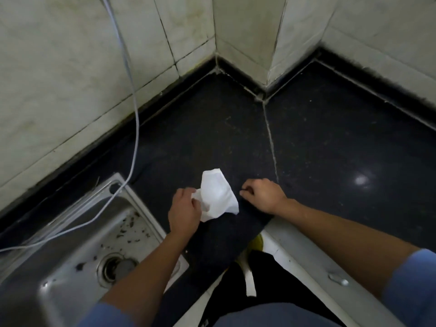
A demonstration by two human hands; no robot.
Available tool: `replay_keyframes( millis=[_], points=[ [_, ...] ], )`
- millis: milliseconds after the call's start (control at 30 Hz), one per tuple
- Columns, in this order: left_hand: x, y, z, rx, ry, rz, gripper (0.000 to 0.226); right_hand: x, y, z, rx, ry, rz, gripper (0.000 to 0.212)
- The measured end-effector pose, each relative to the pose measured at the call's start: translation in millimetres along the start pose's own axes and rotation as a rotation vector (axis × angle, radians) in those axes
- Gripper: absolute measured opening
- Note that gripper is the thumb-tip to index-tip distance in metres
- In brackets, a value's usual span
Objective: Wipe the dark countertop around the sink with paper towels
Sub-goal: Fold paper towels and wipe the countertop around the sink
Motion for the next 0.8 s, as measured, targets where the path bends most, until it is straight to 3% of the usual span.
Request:
replay_keyframes(
  millis=[167,267,400,533,633,800],
  points=[
    [20,12,31,0.245,-0.207,0.152,0.04,53,16,23,0.131,0.062,0.034,0.049],
    [16,23,44,0.258,-0.327,0.223,0.02,67,22,34,0.19,0.042,0.044,0.033],
    [15,-4,42,0.105,-0.334,-0.025,0.011,61,-17,21,0.369,-0.015,-0.19,0.006],
    [22,-32,29,-0.057,-0.254,-0.235,0.012,56,-43,0,0.382,-0.083,-0.332,0.013],
    [25,-23,33,-0.128,-0.343,-0.208,0.014,60,-35,-10,0.32,-0.075,-0.28,0.008],
    [-1,8,70,-0.396,-0.704,-0.152,0.037,57,-4,-28,0.349,0.047,-0.078,0.016]
  ],
)
Point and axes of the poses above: each hand's wrist, its own x-axis towards the middle knuckle, its own y-axis out of the palm, z = x × y, the point moved 10 cm from there along x, towards the middle knuckle, and after that the axes turned 5 degrees about -x, right-handed, at the moved point
